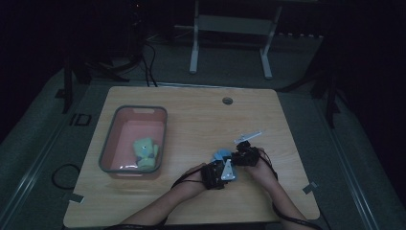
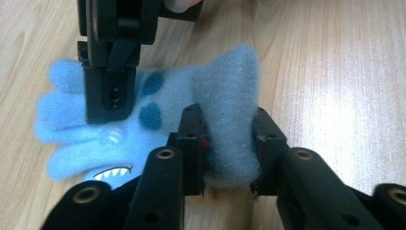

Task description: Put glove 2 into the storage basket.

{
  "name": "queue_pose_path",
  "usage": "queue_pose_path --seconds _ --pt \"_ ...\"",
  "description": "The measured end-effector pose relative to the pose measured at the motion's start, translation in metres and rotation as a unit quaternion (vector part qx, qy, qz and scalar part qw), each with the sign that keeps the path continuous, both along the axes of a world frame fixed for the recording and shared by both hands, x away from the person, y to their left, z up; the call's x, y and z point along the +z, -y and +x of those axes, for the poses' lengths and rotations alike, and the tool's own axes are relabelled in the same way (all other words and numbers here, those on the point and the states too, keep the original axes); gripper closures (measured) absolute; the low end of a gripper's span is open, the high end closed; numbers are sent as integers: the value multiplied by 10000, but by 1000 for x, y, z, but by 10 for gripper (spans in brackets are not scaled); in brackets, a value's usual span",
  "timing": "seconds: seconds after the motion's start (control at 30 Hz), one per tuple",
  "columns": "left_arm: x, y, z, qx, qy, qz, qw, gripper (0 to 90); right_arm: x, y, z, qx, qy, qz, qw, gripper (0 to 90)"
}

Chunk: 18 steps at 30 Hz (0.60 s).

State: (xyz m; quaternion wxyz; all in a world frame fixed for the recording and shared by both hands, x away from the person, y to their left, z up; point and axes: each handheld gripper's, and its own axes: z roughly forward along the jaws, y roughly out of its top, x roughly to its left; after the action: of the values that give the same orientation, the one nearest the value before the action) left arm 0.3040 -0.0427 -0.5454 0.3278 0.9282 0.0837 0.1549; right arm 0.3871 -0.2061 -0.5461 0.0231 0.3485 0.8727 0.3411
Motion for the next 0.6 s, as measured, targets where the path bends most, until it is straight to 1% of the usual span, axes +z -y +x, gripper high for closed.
queue_pose_path --seconds 0.03,0.17,0.2,0.27,0.4,0.47,0.53,0.57,0.6 --pt "1 0 0 11 2 -1 10000 732 0 1 1 -46 -72 88 9999 782" --pt "6 -2 -2 18 -11 30 10000 741 5 3 0 -67 -120 212 9997 800" --pt "6 -2 -2 18 -11 30 10000 742 6 2 0 -49 -105 208 9997 802" --pt "11 -3 -6 30 68 66 9999 745 11 0 -2 -5 -48 191 9998 805" --pt "16 -5 -8 51 84 80 9999 746 19 -5 -4 72 74 163 9998 813" --pt "22 -9 -8 67 121 97 9999 747 24 -8 -5 85 86 259 9996 817" --pt "29 -12 -8 97 124 64 9999 747 31 -10 -5 96 166 287 9994 820" --pt "31 -13 -8 94 157 70 9998 747 34 -11 -5 88 172 357 9992 821" --pt "34 -15 -8 122 165 26 9998 747 36 -11 -5 91 168 423 9989 822"
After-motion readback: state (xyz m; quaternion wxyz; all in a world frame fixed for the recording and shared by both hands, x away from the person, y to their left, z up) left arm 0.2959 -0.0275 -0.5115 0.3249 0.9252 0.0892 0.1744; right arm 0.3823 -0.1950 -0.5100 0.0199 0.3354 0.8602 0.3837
